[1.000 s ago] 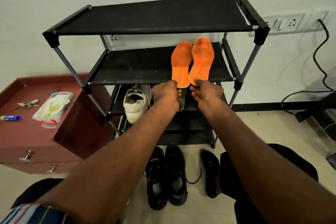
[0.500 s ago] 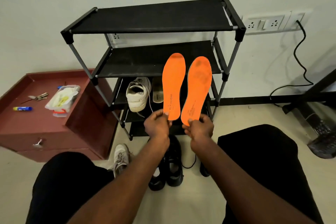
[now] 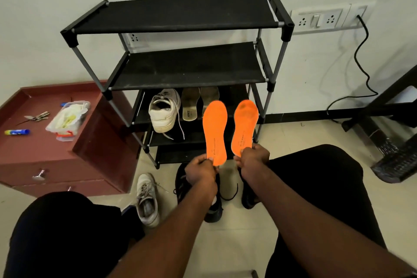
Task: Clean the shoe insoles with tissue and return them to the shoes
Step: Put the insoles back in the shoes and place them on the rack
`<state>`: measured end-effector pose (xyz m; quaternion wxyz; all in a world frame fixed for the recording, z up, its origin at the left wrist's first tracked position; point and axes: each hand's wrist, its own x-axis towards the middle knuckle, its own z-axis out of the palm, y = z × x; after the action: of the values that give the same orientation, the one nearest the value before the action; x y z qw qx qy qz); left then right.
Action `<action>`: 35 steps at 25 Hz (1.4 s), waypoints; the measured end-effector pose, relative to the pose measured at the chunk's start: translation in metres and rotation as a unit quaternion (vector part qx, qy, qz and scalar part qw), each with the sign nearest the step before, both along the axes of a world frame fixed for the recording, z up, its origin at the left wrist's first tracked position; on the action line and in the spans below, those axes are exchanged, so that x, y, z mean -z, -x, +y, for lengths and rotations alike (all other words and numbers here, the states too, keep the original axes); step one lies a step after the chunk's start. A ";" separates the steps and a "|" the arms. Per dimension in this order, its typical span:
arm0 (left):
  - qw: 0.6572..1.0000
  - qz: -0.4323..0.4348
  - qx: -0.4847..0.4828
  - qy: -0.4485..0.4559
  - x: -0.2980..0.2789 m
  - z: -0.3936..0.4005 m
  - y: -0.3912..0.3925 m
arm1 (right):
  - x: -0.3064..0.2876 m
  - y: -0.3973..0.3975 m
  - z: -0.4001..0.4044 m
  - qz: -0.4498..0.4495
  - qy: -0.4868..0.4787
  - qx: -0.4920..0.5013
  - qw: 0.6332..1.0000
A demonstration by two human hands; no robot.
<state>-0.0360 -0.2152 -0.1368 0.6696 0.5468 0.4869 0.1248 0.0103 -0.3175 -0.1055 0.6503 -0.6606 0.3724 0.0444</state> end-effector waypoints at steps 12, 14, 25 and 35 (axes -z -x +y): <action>0.998 0.004 0.054 0.029 -0.019 0.016 -0.173 | -0.024 -0.143 -0.007 -0.039 0.102 -0.073 0.991; 0.997 0.011 0.072 0.022 -0.010 0.017 -0.194 | -0.013 -0.164 0.000 -0.032 0.143 -0.098 0.984; 0.997 0.008 0.080 -0.012 0.013 0.015 -0.206 | 0.005 -0.153 0.014 -0.041 0.236 -0.009 0.971; 0.950 0.075 0.180 -0.244 0.014 0.018 -0.202 | 0.012 -0.146 0.007 -0.031 0.332 -0.060 0.941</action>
<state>0.1662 -0.1969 -0.1505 0.4887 0.7799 0.3836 0.0755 0.1563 -0.3104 -0.1174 0.4011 -0.8613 0.3055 -0.0636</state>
